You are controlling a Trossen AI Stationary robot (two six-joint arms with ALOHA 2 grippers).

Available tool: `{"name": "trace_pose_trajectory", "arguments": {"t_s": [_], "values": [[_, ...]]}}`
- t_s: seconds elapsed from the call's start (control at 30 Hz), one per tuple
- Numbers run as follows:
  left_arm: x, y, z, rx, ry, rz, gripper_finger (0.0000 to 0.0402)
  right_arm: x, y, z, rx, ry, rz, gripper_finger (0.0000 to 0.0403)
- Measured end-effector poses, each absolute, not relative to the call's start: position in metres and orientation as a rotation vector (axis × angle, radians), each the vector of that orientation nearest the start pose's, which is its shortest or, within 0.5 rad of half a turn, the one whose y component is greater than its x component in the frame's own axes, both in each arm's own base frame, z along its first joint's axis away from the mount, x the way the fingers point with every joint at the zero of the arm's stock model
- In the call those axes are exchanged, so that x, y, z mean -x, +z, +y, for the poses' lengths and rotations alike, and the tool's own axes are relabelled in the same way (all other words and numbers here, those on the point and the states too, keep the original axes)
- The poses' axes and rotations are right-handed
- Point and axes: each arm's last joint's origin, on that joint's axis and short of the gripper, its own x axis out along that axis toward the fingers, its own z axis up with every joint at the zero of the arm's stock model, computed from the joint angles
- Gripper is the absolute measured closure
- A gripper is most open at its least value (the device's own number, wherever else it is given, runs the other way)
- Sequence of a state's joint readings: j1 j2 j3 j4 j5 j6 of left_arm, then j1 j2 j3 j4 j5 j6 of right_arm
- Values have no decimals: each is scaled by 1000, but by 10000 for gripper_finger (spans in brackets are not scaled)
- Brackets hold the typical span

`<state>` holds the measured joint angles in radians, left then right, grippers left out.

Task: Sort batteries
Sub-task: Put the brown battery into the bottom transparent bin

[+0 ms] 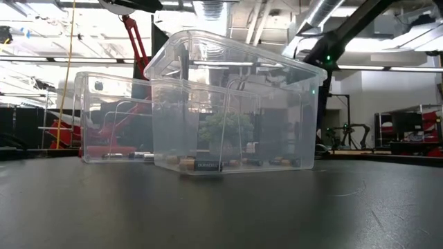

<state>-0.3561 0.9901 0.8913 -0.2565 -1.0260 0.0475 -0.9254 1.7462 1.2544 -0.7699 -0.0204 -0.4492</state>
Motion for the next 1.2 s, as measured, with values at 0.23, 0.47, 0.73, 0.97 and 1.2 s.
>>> {"name": "trace_pose_trajectory", "arguments": {"t_s": [0.23,0.47,0.73,0.97,1.2], "values": [[-198,331,-47,-276,657,295,182,-200,177,-288,-263,-495,1363,184],[-198,331,-47,-280,656,297,182,-192,158,-300,-273,-544,1425,184],[-198,331,-47,-284,657,298,182,-190,159,-306,-238,-559,1398,184],[-200,330,-43,-276,682,305,182,-195,140,-304,-254,-471,1466,184],[-202,328,-42,-281,683,316,182,-206,131,-296,-247,-421,1500,198]]}}
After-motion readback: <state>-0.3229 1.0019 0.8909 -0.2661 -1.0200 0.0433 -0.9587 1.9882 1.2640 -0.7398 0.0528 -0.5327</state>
